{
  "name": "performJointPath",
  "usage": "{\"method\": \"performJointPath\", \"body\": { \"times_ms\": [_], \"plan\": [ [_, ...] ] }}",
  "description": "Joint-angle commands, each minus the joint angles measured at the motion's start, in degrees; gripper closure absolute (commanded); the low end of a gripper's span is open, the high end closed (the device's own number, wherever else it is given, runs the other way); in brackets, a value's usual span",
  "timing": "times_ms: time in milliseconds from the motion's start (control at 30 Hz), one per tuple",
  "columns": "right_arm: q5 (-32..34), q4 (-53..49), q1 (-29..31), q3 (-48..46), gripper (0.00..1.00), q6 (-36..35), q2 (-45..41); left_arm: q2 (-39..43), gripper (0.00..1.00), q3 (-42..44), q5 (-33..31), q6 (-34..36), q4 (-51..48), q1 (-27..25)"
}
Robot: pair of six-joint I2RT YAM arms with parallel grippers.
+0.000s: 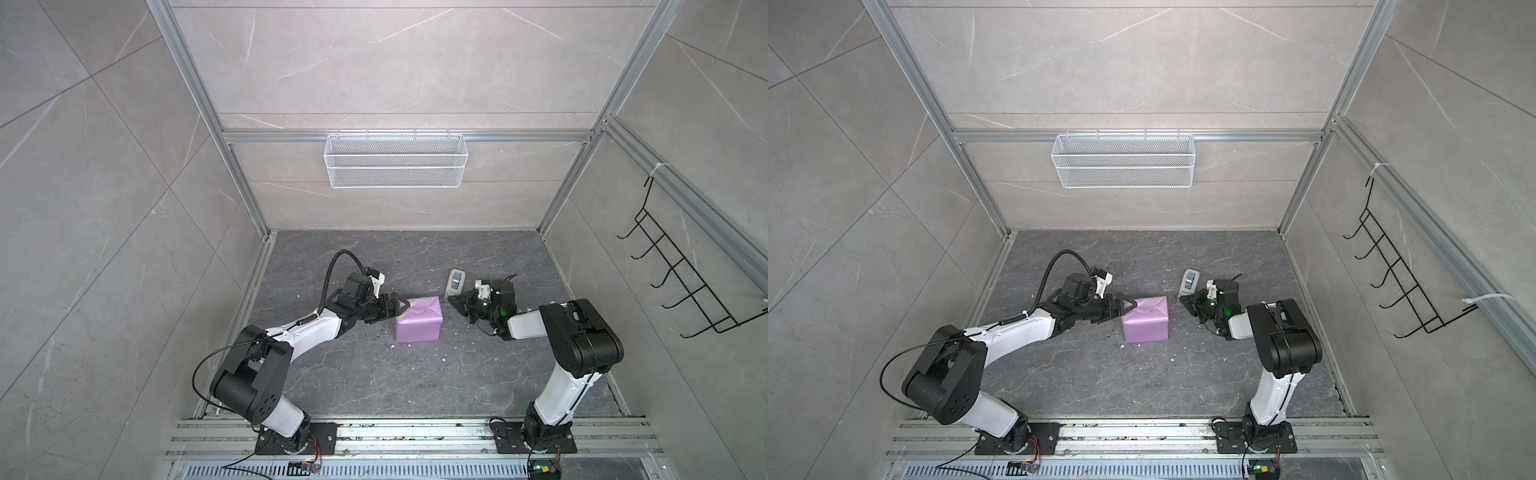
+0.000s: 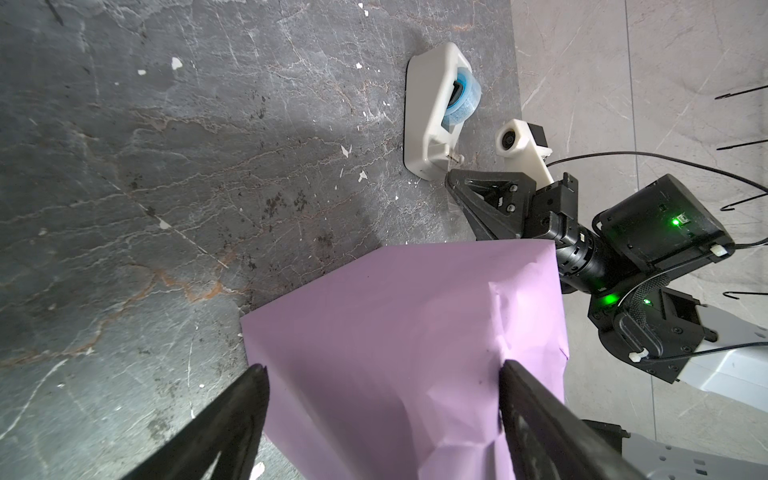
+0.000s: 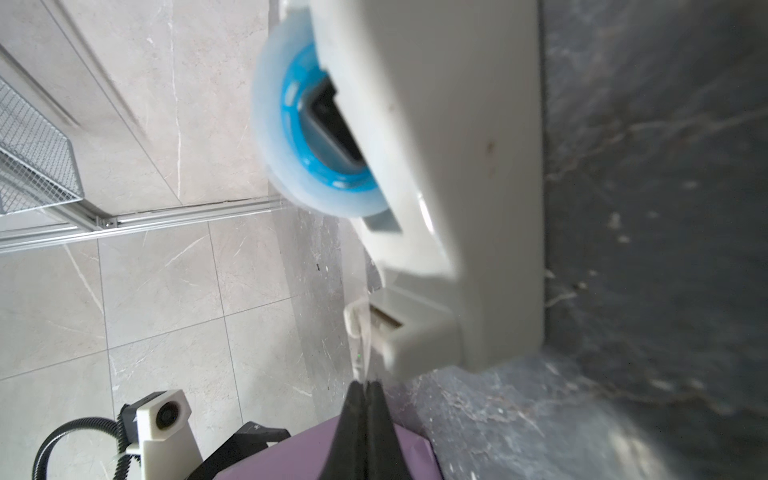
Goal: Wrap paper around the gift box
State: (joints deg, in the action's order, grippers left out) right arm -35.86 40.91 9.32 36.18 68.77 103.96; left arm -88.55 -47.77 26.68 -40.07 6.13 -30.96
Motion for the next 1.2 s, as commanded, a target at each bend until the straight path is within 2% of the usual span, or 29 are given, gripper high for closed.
{"method": "performJointPath", "body": {
  "times_ms": [0,367,1167],
  "plan": [
    [0.9,-1.6,0.3,-1.0,1.00,-1.4,0.6,-1.4,0.13,0.9,-0.3,1.8,-3.6,-0.2],
    [2.3,-5.3,-0.5,-0.6,1.00,-4.4,1.7,-1.4,0.13,1.0,-0.3,1.9,-3.6,-0.2],
    [9.9,-28.1,-1.1,7.3,1.00,-17.9,2.0,-1.7,0.13,1.0,-0.1,1.9,-3.5,-0.2]
  ]
}}
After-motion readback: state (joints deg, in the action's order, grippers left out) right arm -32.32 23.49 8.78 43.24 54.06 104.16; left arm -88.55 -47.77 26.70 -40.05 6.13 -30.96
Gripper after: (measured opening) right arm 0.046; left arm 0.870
